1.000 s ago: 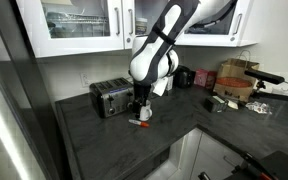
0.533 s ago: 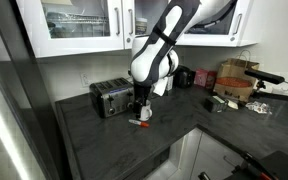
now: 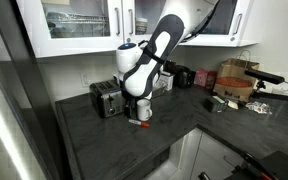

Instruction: Put the marker in the mug

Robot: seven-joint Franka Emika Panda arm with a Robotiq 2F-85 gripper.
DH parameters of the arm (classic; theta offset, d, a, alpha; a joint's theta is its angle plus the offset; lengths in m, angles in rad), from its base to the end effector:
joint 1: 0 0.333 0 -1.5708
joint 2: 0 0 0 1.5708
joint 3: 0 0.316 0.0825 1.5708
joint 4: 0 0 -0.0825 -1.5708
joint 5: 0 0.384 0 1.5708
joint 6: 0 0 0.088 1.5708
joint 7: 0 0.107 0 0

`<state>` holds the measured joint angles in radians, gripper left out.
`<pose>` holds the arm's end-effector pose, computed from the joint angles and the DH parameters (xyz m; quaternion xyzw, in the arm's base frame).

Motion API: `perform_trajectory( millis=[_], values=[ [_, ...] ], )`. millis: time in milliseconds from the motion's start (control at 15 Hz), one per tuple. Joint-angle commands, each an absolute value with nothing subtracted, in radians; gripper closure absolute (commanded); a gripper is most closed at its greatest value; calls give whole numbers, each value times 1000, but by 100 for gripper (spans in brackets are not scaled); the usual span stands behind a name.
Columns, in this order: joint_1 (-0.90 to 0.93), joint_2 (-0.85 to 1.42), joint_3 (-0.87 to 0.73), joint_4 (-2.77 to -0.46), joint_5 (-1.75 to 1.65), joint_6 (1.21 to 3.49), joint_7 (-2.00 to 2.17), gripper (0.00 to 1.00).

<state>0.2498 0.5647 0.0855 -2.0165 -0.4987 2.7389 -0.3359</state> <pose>0.5731 0.2182 0.1820 0.8464 0.5180 0.0815 0.0929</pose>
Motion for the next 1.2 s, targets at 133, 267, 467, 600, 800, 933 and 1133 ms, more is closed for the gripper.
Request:
perform_trajectory(
  millis=[133,267,467,600,800,933,1133],
  values=[
    [250,748,56,-1833,-500,2763,-319,0],
    [222,823,83,-1755,-483,2747,-368,0],
    [193,921,119,-1641,-454,2713,-420,0],
    [176,976,139,-1581,-434,2698,-451,0],
    [156,1038,153,-1506,-402,2676,-478,0],
    [151,1065,149,-1470,-389,2658,-481,0],
    [145,1098,144,-1427,-384,2638,-486,0]
  ],
)
